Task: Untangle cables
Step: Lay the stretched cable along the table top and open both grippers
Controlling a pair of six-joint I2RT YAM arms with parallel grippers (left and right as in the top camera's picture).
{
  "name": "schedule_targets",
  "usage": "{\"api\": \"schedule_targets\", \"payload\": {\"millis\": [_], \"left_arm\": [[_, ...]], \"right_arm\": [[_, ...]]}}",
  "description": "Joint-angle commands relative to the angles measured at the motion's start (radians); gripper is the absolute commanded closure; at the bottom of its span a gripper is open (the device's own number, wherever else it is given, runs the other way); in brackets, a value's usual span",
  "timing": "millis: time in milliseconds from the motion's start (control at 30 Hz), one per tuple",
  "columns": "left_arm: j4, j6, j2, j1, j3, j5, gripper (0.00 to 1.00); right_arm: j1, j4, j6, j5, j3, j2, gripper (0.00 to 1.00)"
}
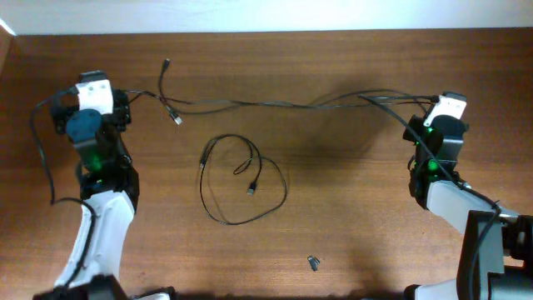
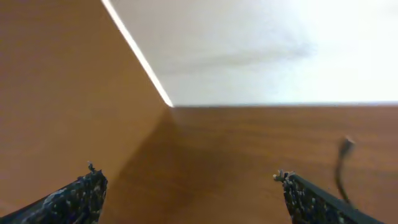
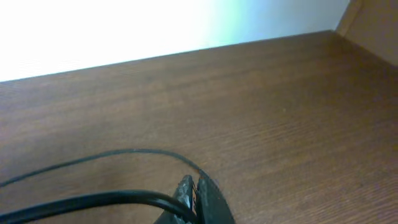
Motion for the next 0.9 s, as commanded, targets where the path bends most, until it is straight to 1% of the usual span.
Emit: {"api": "schedule_targets", "payload": {"millis": [0,167,300,400,700,867], "left_arm": [[-0.011,0.005,0.094,0.01,0.004,0.141,0.0],[0.011,0.005,0.197,0.01,0.004,0.177,0.0],[0.052,0.005,0.258,0.01,0.004,0.261,0.0],[0.083,0.005,0.294,0.01,0.004,0.296,0.0],[0.093,0.004,0.385,0.01,0.004,0.298,0.0],[0.081,0.005,0.391,0.008,0.004,0.421,0.0]], "right_arm": [[-0.008,0.032,0.002,0.016,0.004,-0.003,0.96],[-0.008,0.059,0.002,0.016,0.004,-0.003,0.96],[-0.008,0.069,-0.007,0.016,0.004,-0.003,0.96],[-0.009,0.074,-0.019,0.016,0.004,-0.002,0.96],[-0.074,0.076,-0.019,0.011,0.004,0.054,0.96],[-0.074,0.076,-0.018,-0.006,0.004,0.091,0.96]]}}
